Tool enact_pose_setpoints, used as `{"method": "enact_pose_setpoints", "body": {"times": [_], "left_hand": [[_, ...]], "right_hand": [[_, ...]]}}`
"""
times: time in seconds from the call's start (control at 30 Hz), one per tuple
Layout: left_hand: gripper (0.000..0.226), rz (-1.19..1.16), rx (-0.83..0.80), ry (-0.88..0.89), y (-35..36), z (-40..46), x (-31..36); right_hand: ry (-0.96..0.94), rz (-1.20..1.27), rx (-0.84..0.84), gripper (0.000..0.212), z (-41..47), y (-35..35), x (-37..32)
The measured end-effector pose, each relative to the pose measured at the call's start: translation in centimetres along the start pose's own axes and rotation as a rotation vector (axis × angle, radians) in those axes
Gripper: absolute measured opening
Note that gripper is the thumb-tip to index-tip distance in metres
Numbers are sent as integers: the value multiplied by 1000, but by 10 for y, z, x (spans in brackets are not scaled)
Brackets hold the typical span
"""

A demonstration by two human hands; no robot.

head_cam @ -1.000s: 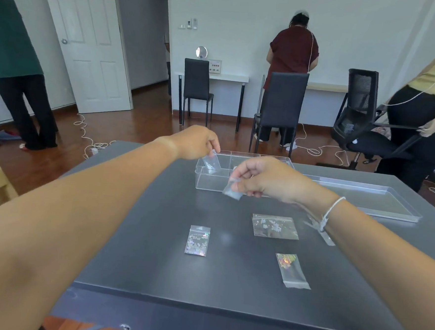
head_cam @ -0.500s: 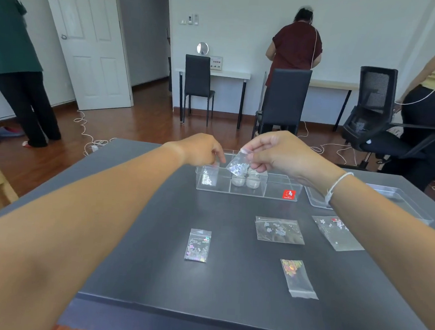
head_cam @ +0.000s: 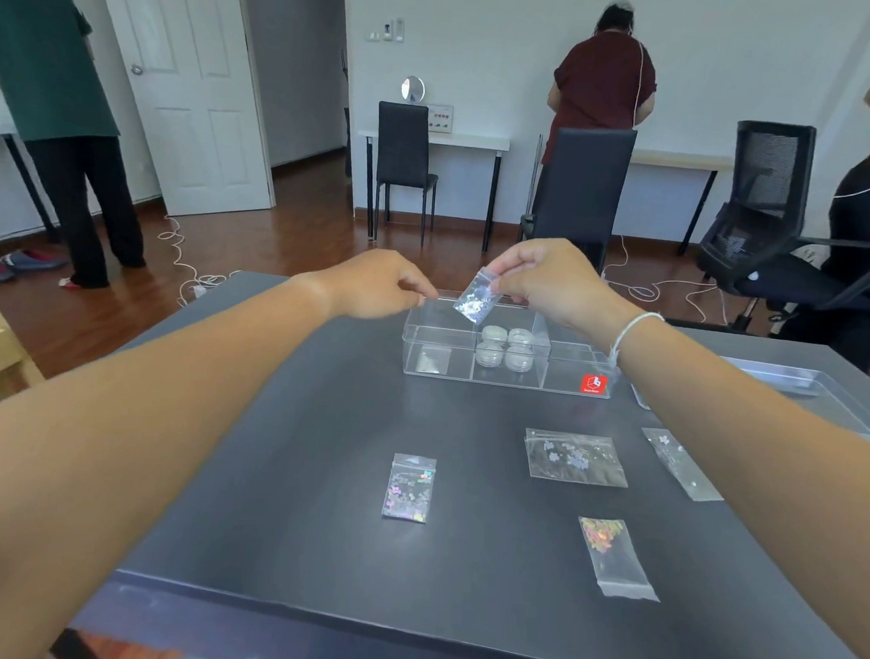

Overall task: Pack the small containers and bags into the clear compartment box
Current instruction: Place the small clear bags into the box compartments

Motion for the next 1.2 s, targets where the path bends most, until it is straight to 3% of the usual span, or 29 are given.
{"method": "enact_pose_setpoints", "body": {"times": [0.2, 0.47, 0.77, 1.0, 1.2], "left_hand": [[35, -30, -93, -38, 7, -14, -17], [40, -50, -89, -28, 15, -18, -21], [40, -75, -88, -26, 16, -18, -23], [40, -78, -58, -14, 17, -21, -18], [41, -77, 36, 11, 17, -29, -13]], "right_hand": [[-8, -119, -44, 14, 11, 25, -2], [-23, -339, -216, 18, 11, 54, 2], [-8, -524, -236, 24, 6, 64, 0], [-69, -496, -150, 26, -3, 54, -4], [-135, -292, -69, 19, -20, 36, -6]]}}
Point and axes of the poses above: each hand's wrist, its own z-axis towards the middle knuckle, its own y-axis out of the palm, x = y × z, the point moved 7 cm from there along z, towards the middle knuckle, and after that the axes turned 2 degrees about -x, right-handed, at the moved point
